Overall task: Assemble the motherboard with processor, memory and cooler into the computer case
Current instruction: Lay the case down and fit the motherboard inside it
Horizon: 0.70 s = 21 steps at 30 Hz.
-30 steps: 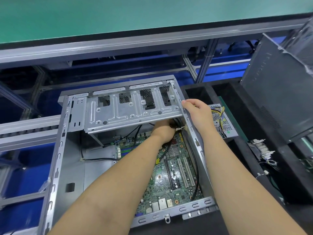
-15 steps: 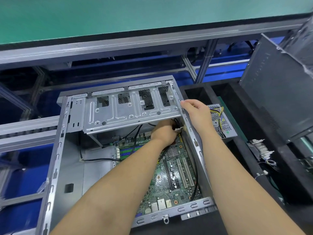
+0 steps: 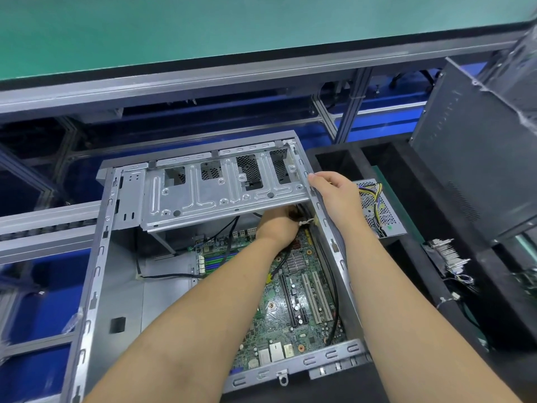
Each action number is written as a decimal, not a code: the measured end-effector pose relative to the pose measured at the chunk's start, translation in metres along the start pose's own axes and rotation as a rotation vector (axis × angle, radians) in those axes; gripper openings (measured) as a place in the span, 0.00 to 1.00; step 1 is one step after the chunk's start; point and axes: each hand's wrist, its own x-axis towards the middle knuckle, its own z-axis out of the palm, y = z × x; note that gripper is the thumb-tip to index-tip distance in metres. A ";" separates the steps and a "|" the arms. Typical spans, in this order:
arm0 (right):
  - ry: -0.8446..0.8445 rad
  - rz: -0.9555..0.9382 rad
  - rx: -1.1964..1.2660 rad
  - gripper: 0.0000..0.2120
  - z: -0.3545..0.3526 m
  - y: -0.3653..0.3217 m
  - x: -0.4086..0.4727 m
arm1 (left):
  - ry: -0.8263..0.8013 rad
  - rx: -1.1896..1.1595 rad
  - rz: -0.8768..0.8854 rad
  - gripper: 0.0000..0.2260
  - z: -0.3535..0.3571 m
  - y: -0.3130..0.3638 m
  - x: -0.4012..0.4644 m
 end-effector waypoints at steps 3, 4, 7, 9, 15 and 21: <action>0.000 -0.001 0.002 0.09 0.001 0.000 0.000 | -0.015 0.031 -0.039 0.12 0.000 0.003 0.002; 0.002 -0.002 0.004 0.08 0.001 0.000 0.000 | -0.027 0.045 -0.045 0.12 -0.001 0.003 0.003; 0.000 -0.002 0.000 0.08 0.001 0.000 -0.001 | -0.052 0.099 -0.039 0.12 -0.004 0.005 0.004; 0.003 -0.002 -0.002 0.07 0.001 -0.001 -0.001 | -0.045 0.106 -0.036 0.12 -0.004 0.005 0.005; 0.005 0.005 -0.008 0.05 0.001 0.000 -0.001 | -0.019 0.075 -0.028 0.13 0.001 0.003 0.001; 0.011 -0.002 -0.003 0.04 0.001 0.000 0.000 | -0.035 0.110 -0.029 0.13 -0.004 0.007 -0.001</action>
